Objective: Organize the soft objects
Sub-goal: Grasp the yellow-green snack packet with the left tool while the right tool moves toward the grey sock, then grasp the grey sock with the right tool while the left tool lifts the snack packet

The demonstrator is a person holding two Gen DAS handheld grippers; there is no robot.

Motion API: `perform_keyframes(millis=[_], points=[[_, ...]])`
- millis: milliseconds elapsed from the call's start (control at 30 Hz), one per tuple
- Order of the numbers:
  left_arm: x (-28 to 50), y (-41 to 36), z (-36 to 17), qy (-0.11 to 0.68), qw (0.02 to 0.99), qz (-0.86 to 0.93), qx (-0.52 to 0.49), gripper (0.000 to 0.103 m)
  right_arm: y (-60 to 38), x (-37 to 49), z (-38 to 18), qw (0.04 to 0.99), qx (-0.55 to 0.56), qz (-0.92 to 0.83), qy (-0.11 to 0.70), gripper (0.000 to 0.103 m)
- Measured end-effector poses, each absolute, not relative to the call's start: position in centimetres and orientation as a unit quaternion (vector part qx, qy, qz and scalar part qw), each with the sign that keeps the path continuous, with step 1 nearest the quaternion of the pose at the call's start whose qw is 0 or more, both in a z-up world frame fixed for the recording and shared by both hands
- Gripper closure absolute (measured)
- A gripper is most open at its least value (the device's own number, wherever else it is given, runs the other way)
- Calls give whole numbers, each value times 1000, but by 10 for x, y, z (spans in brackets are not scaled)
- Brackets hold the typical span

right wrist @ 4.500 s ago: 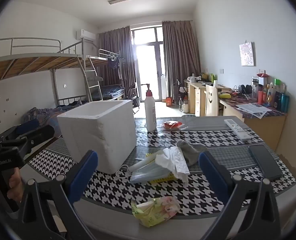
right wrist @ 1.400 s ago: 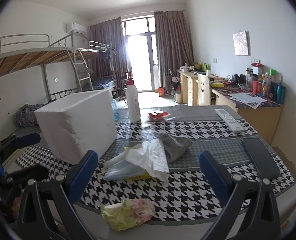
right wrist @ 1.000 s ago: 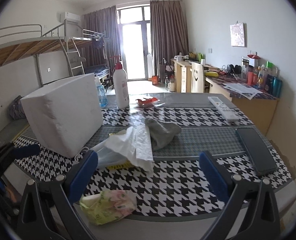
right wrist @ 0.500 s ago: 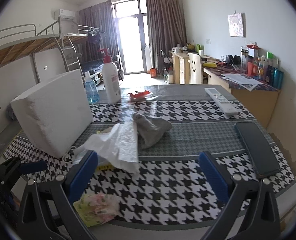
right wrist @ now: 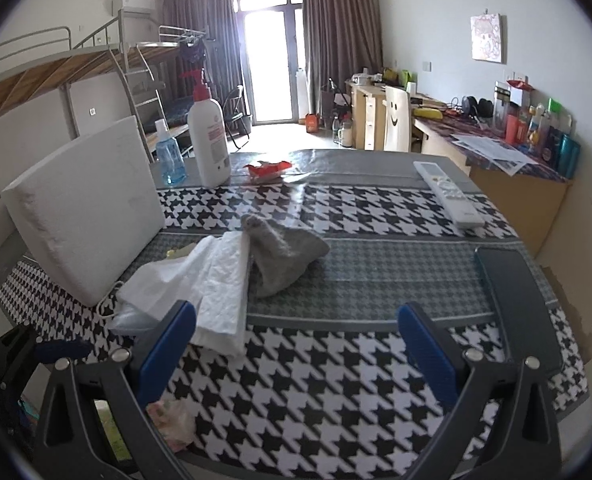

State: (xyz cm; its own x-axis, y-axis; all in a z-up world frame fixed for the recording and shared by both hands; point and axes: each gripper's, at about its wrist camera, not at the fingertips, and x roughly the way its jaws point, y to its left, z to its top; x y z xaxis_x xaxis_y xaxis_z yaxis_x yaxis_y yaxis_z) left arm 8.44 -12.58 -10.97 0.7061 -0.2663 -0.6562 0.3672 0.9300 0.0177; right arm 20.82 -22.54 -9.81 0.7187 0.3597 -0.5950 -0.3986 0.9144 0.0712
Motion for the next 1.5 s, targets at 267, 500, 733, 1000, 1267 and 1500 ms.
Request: perform_keyframes(millis=[267,500,733,1000,1267,1500], points=[[89,-136,-118,360,912,-179,80,18,-226,218,-103,921,-33,216,323,1],[93,-144,-127,377,903,-185,87,32,-223,229,-106,916,-33,228,330,1],[90,-141,-128,363,909,-188,81,59,-215,241,-107,913,-43,234,333,1],[92,-138,-123,364,908,-192,82,71,-202,253,-108,907,-52,241,341,1],[97,-120,-110,349,919,-173,68,71,-195,272,-104,905,-54,236,350,2],[98,-107,-107,346,923,-159,60,71,-191,291,-119,889,-46,233,391,20]])
